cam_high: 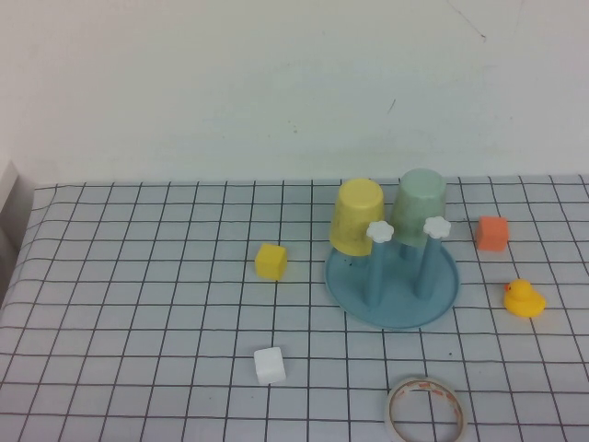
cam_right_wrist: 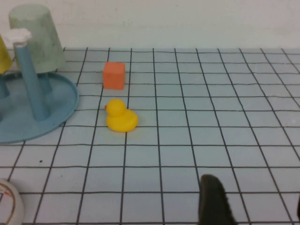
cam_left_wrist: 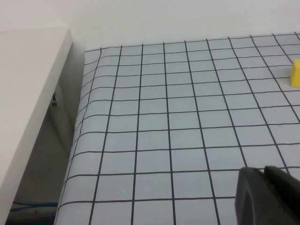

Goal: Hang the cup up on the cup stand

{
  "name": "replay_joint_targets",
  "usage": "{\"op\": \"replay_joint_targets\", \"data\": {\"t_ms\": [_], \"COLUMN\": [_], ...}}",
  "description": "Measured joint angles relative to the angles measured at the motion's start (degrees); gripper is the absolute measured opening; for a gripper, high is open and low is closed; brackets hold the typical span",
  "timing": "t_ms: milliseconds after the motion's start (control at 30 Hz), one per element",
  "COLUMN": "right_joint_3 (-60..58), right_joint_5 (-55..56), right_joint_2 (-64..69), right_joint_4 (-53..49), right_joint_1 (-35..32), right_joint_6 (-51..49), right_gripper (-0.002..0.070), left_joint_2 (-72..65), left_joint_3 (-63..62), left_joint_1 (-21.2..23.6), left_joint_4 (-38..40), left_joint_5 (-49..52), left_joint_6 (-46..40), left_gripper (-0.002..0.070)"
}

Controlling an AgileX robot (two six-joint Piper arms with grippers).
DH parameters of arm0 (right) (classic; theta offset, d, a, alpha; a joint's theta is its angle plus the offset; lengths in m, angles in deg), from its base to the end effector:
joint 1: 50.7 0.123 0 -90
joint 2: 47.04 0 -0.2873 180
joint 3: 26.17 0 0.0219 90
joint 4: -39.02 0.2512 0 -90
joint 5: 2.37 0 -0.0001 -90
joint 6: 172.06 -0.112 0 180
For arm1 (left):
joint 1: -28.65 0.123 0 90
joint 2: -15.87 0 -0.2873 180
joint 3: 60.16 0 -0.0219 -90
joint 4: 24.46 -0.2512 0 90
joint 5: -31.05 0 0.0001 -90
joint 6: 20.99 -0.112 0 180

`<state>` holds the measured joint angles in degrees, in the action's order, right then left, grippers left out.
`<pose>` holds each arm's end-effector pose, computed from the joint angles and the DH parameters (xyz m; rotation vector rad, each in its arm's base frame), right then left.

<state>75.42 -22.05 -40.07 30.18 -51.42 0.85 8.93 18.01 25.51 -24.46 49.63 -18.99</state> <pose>0.0715 -0.0067 0.1712 0.0281 1.8299 -0.0715 0.0719 -0.0039 0.1743 0.0180 1.8101 -0.0638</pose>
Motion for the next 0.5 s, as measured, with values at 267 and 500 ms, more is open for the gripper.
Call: {"op": "replay_joint_targets", "data": {"t_ms": [267, 500], "right_joint_3": [0.08, 0.08], "right_joint_5": [0.0, 0.0], "right_joint_2": [0.0, 0.0], "right_joint_4": [1.82, 0.82], "right_joint_1": [-1.65, -1.65], "right_joint_6": [-0.3, -0.3], "right_gripper": [0.0366, 0.0366], "left_joint_2": [0.0, 0.0], "left_joint_3": [0.0, 0.0], "left_joint_1": [0.0, 0.0], "left_joint_4": [0.0, 0.0], "left_joint_5": [0.0, 0.0], "left_joint_6": [0.0, 0.0], "left_gripper": [0.0, 0.0]}}
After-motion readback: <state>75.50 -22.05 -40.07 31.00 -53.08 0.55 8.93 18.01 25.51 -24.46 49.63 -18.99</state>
